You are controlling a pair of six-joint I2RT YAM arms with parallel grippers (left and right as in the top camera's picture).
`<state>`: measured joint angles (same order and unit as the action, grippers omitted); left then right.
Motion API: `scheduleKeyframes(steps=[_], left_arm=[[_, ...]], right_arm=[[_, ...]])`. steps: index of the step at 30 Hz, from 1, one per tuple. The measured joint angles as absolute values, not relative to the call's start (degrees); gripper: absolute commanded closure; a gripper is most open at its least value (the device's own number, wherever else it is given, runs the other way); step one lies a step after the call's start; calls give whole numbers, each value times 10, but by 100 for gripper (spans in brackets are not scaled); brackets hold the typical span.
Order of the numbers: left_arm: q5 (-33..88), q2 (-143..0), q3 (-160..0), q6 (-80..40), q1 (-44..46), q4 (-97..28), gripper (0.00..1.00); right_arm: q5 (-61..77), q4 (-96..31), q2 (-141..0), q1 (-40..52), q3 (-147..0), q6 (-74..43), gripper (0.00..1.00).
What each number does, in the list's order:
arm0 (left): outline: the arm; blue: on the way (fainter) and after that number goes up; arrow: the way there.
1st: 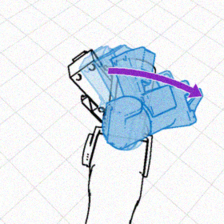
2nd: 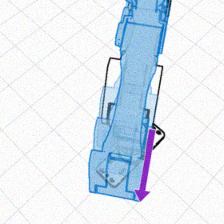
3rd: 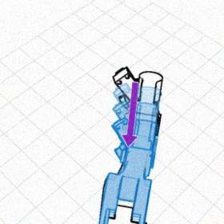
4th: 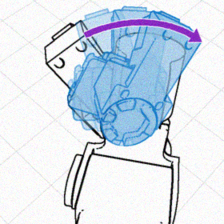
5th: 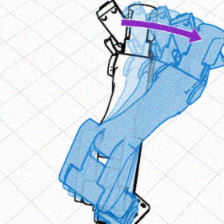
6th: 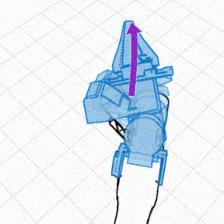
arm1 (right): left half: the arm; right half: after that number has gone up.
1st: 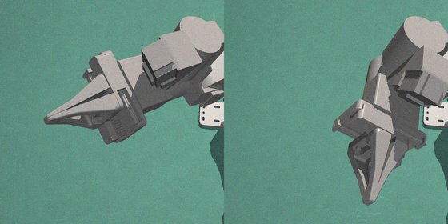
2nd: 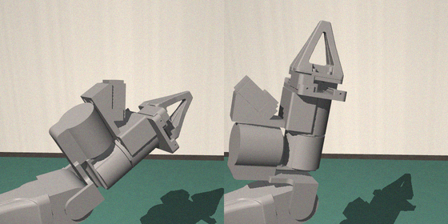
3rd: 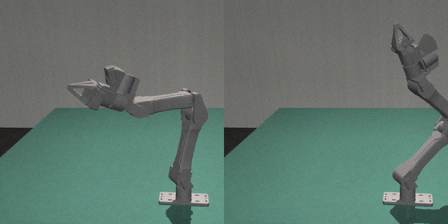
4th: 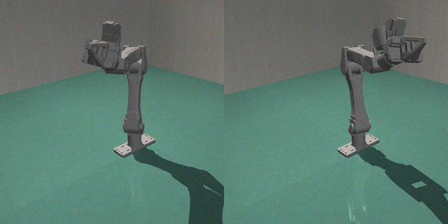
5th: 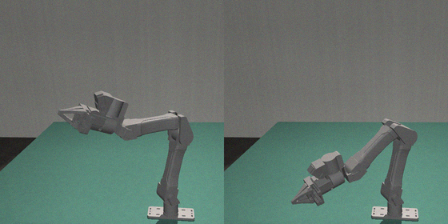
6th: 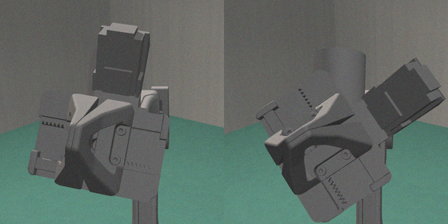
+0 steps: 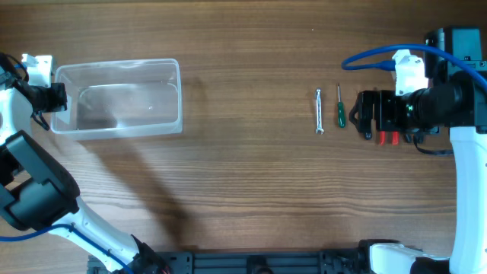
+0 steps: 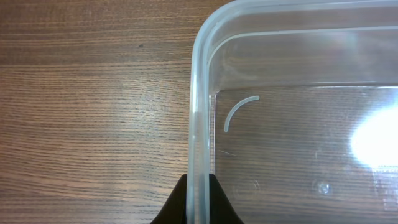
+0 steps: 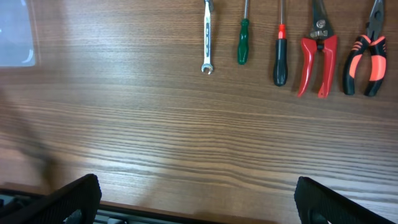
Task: Pack container
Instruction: 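Grasp the left end of the clear container with the left gripper, then slide the clear container rightward toward the tools with the left gripper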
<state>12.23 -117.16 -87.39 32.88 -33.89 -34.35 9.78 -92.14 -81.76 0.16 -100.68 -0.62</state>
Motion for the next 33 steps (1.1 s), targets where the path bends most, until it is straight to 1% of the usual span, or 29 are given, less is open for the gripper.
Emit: scheduleKeyframes(steps=[4,6,8,10,11,14,15,19,22,25,27,29,33], left_arm=[[151,-1166,-875,305,-338,-372,96],[151,-1147,-874,272,-331,-391,96],[149,-1106,-874,237,-309,-422,96],[147,-1074,-875,227,-279,-449,96],[145,-1062,-875,220,-259,-464,96],[149,-1043,-875,184,-157,-520,96],[148,-1043,-875,176,-136,-530,96],[133,-1043,-875,99,-23,-542,96],[102,-1043,-874,35,35,-558,96],[40,-1043,-845,-39,110,-513,96],[10,-1043,-815,-74,139,-469,96],[-19,-1043,-781,-117,152,-428,96],[-36,-1041,-733,-161,144,-382,96]], right_arm=[[98,-921,-818,2,-1007,-8,0],[98,-911,-818,2,-1007,-8,0],[98,-896,-818,2,-1007,-8,0],[98,-887,-818,2,-1007,-8,0],[98,-881,-818,2,-1007,-8,0],[97,-876,-818,2,-1007,-8,0],[97,-875,-818,2,-1007,-8,0],[97,-875,-818,2,-1007,-8,0],[97,-875,-818,2,-1007,-8,0],[97,-874,-818,2,-1007,-8,0],[96,-874,-818,2,-1007,-7,0],[95,-874,-818,2,-1007,-7,0],[95,-876,-818,2,-1007,-7,0]])
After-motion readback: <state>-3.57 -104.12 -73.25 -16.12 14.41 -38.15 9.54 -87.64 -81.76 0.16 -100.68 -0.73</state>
